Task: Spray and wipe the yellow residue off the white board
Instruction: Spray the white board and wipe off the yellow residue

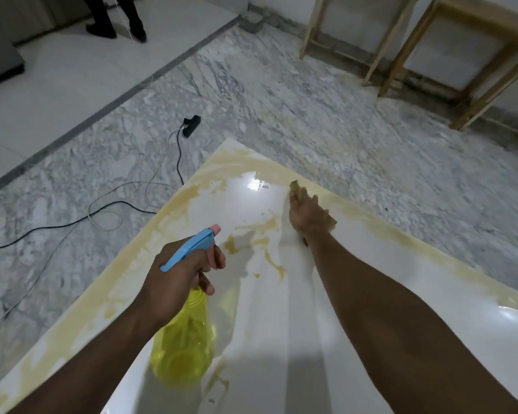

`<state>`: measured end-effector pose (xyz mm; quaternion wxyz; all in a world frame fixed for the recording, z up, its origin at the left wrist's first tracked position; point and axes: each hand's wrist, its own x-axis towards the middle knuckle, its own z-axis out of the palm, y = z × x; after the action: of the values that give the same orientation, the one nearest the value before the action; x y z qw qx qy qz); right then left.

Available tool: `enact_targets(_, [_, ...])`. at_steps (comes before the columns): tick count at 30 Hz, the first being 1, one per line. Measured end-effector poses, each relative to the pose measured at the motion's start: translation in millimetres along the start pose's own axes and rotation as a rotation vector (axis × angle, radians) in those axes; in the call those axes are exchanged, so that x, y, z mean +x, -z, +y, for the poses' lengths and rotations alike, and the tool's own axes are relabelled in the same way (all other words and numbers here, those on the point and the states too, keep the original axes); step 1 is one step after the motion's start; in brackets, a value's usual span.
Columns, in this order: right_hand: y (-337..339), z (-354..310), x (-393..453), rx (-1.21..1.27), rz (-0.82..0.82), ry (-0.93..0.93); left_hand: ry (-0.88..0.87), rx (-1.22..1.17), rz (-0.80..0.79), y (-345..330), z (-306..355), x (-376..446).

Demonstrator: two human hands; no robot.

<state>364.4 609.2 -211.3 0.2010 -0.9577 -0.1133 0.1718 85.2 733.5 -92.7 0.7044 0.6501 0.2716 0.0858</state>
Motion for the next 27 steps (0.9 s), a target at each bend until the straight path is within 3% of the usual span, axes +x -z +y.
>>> enact_targets(4, [-41.9,-5.1,-19.2,-0.209,0.012,0.138,0.006,-0.018,0.015,3.8,0.7,6.5])
enact_targets(13, [-81.9,-5.8,-99.1,-0.322,-0.083,0.293,0.005,-0.014,0.032,24.3,5.8,-28.9])
enact_targets(27, [-147.9,-16.8,-310.9,-0.258,-0.123,0.419,0.007,0.053,0.115,90.7,-17.7,-172.0])
